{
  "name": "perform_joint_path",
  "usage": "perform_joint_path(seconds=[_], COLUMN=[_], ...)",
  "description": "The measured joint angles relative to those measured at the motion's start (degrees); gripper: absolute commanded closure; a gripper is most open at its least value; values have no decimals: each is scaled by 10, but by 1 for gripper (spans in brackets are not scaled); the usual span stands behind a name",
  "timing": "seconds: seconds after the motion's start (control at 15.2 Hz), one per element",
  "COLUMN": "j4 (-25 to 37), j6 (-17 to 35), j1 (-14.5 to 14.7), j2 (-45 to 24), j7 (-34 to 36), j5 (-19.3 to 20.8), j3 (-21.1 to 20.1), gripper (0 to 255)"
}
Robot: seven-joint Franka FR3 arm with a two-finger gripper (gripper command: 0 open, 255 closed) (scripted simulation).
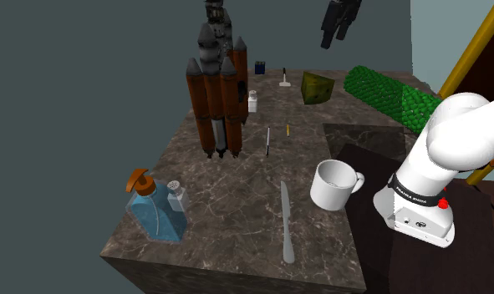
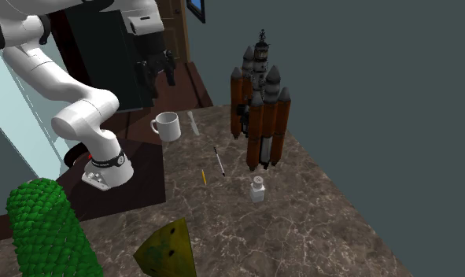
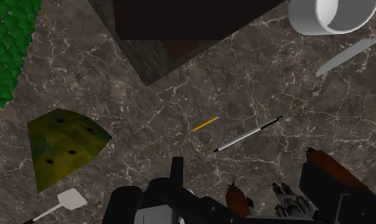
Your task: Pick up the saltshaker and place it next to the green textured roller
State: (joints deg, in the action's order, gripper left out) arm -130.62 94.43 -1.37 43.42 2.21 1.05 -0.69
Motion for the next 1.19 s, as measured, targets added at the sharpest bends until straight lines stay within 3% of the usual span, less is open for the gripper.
perform_joint_path(seconds=[0.33,1.19], j4=[1,107], j6=[45,184], j1=[-1,1], j2=[-54,-327], j7=[-12,-55], j5=[3,-5], j3=[10,33], gripper=[0,0])
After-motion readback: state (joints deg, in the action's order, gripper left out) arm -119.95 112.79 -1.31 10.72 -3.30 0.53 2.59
